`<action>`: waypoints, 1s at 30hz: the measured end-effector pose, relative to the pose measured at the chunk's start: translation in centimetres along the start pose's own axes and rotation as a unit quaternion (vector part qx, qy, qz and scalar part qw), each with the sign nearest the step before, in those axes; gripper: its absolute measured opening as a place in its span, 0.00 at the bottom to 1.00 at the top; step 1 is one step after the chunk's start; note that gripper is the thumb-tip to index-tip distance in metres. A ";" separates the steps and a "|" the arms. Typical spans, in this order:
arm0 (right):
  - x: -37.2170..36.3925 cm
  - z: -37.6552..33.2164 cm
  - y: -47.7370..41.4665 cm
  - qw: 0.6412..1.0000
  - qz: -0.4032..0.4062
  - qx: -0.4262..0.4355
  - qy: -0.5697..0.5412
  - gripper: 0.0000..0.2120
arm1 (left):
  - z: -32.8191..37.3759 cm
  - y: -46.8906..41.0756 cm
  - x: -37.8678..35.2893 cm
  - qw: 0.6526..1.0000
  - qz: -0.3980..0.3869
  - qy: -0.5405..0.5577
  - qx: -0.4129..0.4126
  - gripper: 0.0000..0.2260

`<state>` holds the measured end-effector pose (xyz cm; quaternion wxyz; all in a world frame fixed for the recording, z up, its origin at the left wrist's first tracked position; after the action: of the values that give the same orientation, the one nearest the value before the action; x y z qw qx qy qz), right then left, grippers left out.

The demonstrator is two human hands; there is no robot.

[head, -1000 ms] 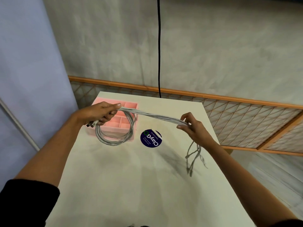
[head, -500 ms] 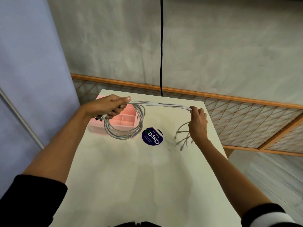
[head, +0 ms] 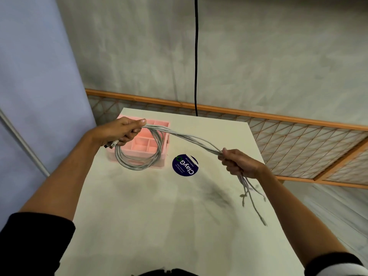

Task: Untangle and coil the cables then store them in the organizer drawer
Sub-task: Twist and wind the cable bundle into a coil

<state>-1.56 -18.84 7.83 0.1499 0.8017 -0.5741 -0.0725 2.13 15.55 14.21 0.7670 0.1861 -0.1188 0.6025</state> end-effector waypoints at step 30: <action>1.9 0.0 1.1 0.989 0.100 0.002 0.107 0.25 | -1.0 -0.6 -1.5 1.000 -0.006 0.005 0.028 0.20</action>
<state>-1.95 -21.00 8.28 0.2149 0.7440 -0.6319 0.0305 2.33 14.53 12.62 0.7660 0.2050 -0.0969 0.6015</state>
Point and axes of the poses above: each hand's wrist, its own y-axis away from the middle knuckle, its own x-axis out of the back of the hand, z = x × y, the point moved 6 cm from there along -y, towards the middle knuckle, and after that the axes turned 11 degrees about z, right-handed, at the moved point
